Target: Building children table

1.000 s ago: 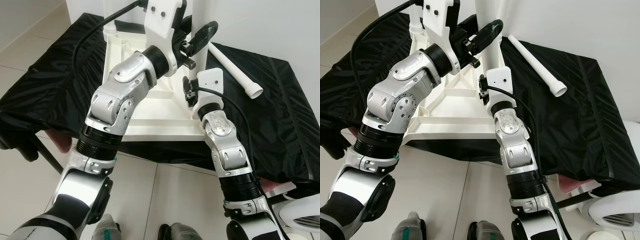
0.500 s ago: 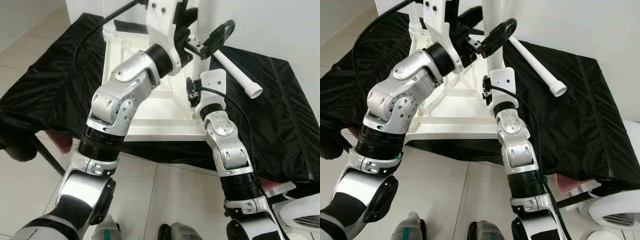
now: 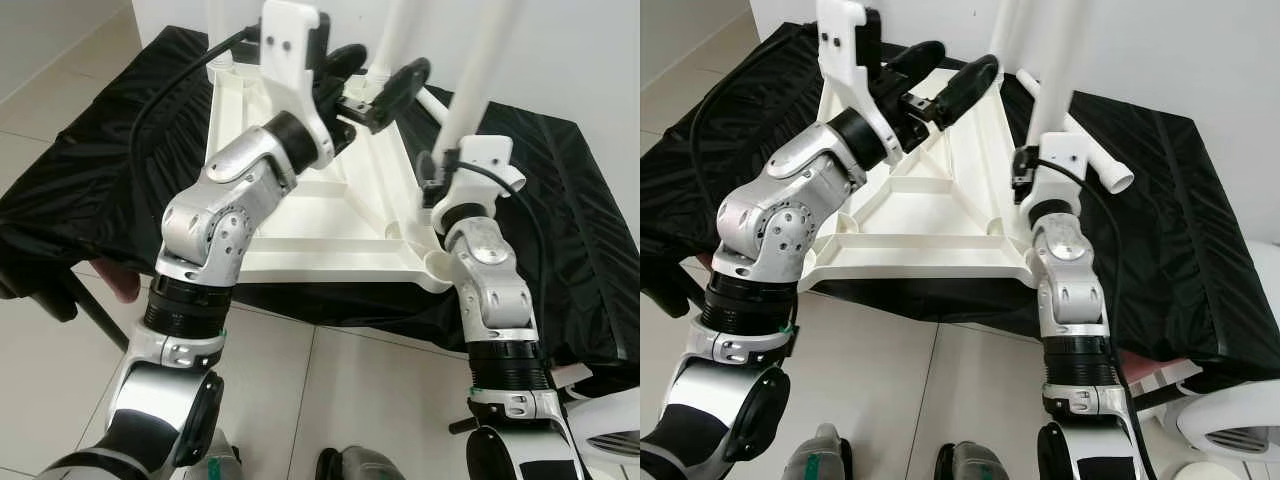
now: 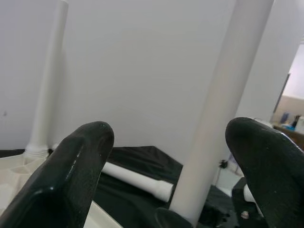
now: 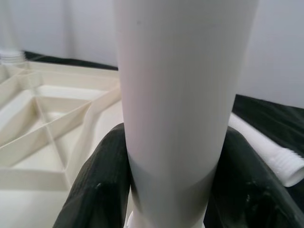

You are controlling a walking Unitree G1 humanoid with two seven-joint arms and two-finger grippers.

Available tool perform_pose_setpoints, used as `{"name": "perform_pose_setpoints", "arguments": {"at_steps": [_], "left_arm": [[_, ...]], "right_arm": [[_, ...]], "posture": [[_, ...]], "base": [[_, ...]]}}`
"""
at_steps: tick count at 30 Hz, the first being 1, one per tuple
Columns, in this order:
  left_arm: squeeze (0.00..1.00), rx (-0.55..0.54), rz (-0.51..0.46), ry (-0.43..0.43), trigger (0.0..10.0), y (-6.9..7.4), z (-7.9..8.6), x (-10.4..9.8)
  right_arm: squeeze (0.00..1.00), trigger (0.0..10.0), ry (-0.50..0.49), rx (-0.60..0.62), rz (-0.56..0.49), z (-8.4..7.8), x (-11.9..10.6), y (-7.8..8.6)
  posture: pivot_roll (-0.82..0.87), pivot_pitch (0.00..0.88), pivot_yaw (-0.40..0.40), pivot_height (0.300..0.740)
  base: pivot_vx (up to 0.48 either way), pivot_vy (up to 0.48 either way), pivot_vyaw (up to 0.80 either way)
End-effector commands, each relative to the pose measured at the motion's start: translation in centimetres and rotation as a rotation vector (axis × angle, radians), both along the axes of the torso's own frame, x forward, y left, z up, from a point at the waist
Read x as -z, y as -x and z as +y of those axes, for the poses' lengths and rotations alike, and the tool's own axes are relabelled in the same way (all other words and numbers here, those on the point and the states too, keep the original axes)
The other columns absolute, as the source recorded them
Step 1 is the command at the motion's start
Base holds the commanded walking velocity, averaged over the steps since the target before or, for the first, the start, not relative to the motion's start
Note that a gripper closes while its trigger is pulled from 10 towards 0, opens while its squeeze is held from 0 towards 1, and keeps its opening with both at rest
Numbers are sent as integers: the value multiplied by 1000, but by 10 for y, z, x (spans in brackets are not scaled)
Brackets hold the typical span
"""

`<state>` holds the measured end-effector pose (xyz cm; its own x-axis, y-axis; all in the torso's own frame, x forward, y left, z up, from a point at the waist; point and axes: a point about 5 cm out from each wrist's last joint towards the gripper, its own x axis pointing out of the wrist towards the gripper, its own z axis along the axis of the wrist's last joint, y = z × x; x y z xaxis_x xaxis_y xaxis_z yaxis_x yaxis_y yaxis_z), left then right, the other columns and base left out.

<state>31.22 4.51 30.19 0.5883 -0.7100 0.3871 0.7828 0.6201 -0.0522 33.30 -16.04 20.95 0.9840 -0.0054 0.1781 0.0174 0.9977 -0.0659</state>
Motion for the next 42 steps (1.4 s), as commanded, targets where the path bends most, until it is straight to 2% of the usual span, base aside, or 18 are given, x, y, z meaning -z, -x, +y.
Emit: {"name": "perform_pose_setpoints", "arguments": {"at_steps": [1,2,4,8,10,12,16,19,21,23,31,36,42], "left_arm": [[0,-43,16,-78,10000,0,0,19],[0,-66,30,-130,10000,1,0,35],[0,-85,47,-185,10000,3,0,52],[0,-93,57,-201,10000,4,-1,58],[0,-115,71,-256,10000,7,-3,75],[0,-121,73,-274,10000,9,-3,81],[0,-135,63,-303,10000,13,-3,87],[0,-148,9,-394,10000,17,-7,98],[0,-148,9,-394,10000,17,-7,98],[0,-142,-12,-446,10000,20,-9,106],[0,-100,-33,-481,10000,30,-11,116],[0,-39,-47,-497,10000,41,-16,121],[0,-28,-55,-527,10000,44,-16,128]], "right_arm": [[0,10000,-2,4,-26,-13,-3,5],[0,10000,0,-13,-31,-18,-2,7],[0,10000,4,-33,-37,-24,-1,10],[0,10000,4,-35,-35,-25,0,11],[0,10000,-6,-35,-31,-30,3,16],[0,10000,-15,-44,-27,-32,6,21],[0,10000,-39,-73,-27,-35,10,31],[0,10000,-97,-105,-26,-36,15,42],[0,10000,-97,-105,-26,-36,15,42],[0,10000,-110,-110,-20,-36,17,45],[0,10000,-112,-102,-5,-41,22,50],[0,10000,-107,-99,16,-44,28,53],[0,10000,-117,-98,29,-44,31,55]], "posture": [[54,42,-98,740],[48,42,-93,740],[47,42,-92,740],[46,42,-91,740],[41,39,-90,740],[41,39,-89,740],[37,40,-89,740],[26,45,-90,740],[26,45,-90,740],[24,49,-90,740],[22,61,-90,740],[22,72,-92,740],[21,80,-91,740]], "base": [[0,0,0],[0,0,0],[0,0,0],[0,0,0],[0,0,0],[0,0,0],[0,0,0],[0,0,0],[0,0,0],[0,0,0],[0,0,0],[0,0,0],[0,0,0]]}}
